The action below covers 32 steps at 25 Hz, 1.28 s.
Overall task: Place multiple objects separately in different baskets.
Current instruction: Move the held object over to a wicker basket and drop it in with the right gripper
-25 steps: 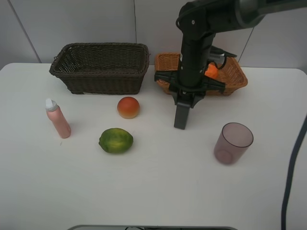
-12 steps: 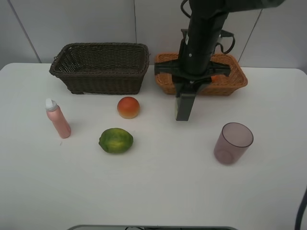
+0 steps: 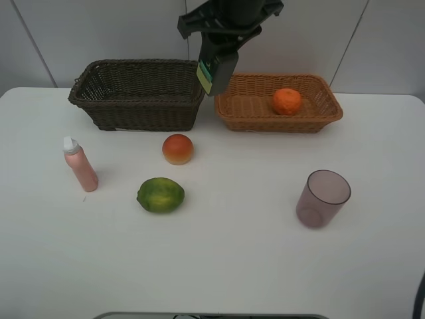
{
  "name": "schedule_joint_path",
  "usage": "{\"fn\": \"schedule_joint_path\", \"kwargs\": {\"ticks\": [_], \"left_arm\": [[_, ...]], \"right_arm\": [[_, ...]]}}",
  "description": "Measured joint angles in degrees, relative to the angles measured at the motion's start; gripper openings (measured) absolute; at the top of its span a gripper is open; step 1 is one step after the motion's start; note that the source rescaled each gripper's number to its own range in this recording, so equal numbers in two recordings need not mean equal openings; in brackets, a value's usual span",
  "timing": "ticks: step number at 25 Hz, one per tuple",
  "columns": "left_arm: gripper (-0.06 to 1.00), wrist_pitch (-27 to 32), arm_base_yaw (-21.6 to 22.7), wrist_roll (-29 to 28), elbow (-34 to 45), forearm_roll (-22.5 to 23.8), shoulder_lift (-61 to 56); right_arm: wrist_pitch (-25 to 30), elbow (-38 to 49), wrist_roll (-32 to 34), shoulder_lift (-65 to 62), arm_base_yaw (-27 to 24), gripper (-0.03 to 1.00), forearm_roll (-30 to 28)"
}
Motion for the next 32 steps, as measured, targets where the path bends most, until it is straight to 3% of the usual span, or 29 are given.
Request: {"fn": "schedule_joint_path", "kwargs": {"ticks": [6, 18, 32], "left_arm": [[1.00, 0.00, 0.00, 0.00, 0.00, 0.00, 0.00], [1.00, 0.00, 0.00, 0.00, 0.00, 0.00, 0.00], [1.00, 0.00, 0.00, 0.00, 0.00, 0.00, 0.00]], "right_arm": [[-4.65, -9.17, -4.58, 7.51, 0.83, 0.49, 1.10], [-26.61, -11.78, -5.70, 16.12, 1.38, 0.49, 0.49], [-30.63, -11.78, -5.56, 23.74, 0.53, 0.49, -0.23]]}}
